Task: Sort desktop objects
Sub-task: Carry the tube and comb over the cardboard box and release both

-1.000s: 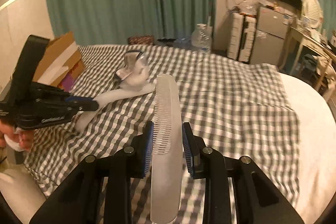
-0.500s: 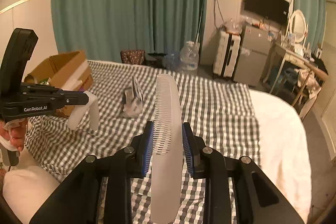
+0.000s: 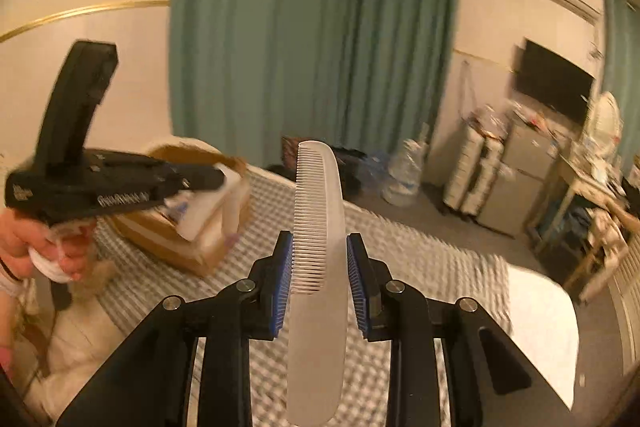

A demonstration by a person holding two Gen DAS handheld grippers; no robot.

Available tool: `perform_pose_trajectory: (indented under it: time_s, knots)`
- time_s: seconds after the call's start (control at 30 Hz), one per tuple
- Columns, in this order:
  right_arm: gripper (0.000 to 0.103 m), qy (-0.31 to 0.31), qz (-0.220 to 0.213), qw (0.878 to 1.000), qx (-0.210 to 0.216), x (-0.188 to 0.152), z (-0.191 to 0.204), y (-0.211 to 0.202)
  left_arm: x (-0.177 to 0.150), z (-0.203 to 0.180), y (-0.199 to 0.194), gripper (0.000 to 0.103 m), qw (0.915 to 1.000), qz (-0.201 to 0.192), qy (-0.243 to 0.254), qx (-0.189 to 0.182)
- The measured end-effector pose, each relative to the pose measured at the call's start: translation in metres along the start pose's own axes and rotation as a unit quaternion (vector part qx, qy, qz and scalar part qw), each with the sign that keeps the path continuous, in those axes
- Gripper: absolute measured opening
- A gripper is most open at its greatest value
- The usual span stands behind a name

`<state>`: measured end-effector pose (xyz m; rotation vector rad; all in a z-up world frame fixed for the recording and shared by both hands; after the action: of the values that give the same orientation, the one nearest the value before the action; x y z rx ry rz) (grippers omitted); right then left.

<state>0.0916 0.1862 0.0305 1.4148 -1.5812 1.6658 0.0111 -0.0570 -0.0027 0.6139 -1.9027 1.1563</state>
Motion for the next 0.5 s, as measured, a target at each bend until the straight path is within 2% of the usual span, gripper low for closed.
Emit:
perform_pose_trajectory:
  time_s: [0.2, 0.33, 0.5]
  knots:
    - [0.026, -0.037, -0.011, 0.997, 0.072, 0.058, 0.08, 0.052, -0.001, 0.077, -0.027, 0.006, 0.9977, -0.006, -0.027, 0.061]
    - [0.026, -0.045, 0.02, 0.991, 0.124, 0.08, 0.14, 0.119, -0.012, 0.135, -0.03, 0.006, 0.9942, 0.008, -0.046, 0.097]
    - [0.026, -0.033, 0.068, 0.985, 0.154, 0.083, 0.189, 0.197, -0.03, 0.187, -0.014, 0.006, 0.9908, 0.024, -0.065, 0.116]
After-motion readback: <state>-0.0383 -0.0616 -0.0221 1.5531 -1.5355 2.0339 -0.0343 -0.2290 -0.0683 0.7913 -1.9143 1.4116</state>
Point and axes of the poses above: each gripper's, at about its wrist camera, not at the fingertips, and y roughly the way its jaws point, z to its left, x to its top, the point moved 1 cm from there along y, roughly the way its jaws point, and after that the axes turned 8 degrees about -x, right-handed, at the moved point
